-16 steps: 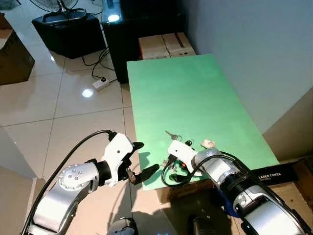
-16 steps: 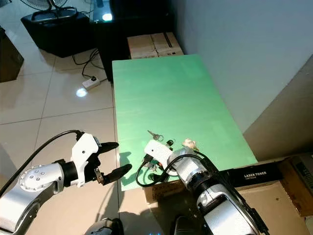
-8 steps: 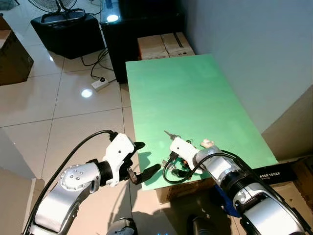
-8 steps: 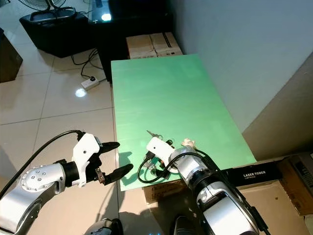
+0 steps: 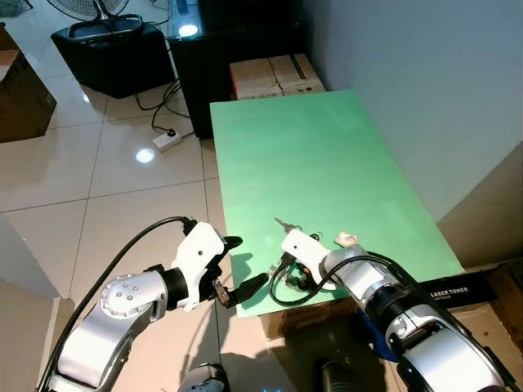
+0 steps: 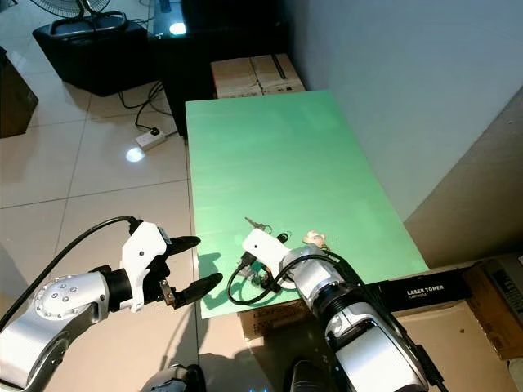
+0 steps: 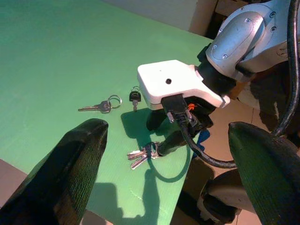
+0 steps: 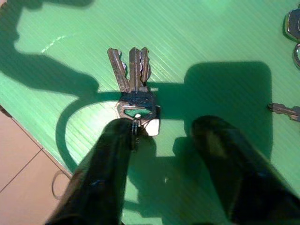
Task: Hang keys on a hook
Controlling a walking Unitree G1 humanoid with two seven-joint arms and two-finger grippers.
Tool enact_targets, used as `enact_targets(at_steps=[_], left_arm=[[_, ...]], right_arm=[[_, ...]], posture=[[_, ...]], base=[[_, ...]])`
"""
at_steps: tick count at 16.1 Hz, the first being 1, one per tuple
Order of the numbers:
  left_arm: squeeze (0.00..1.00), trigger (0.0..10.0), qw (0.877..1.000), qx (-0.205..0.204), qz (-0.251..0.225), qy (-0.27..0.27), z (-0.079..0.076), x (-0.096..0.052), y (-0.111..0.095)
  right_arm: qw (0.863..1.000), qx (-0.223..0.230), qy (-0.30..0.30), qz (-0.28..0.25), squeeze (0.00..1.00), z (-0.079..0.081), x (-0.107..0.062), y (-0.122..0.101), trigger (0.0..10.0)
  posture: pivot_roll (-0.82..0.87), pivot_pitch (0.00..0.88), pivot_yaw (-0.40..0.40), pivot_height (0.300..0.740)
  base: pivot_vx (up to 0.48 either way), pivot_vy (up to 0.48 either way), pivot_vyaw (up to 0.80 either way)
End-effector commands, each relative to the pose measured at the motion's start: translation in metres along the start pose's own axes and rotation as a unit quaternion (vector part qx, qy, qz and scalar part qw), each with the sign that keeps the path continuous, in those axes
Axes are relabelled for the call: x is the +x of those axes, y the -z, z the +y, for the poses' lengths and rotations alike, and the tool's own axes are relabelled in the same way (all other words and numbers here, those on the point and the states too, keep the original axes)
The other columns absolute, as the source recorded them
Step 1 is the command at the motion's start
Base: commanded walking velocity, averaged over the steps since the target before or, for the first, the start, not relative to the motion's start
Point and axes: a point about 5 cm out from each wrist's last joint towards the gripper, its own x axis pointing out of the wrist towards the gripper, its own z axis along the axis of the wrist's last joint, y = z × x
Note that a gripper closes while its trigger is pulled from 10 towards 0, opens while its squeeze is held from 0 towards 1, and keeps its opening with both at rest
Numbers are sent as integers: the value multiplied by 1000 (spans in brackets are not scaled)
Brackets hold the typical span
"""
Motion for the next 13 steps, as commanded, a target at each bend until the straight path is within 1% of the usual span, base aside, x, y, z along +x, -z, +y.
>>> enact_targets(at_steps=[1,11,13], left_arm=[[0,10000,1000,1,4,6,-1,-1,1],[0,10000,1000,-1,8,11,-4,-1,4],[0,10000,1000,0,8,11,-5,-1,4]], right_arm=[[1000,1,0,-6,0,-1,0,-3,0],[1000,6,-5,-8,0,-1,0,1,0],[1000,15,1,-19,0,-2,-2,0,0]], posture=[[-16,185,36,740],[-17,189,36,740],[-18,180,24,740]], base=[[0,0,0],[0,0,0],[0,0,0]])
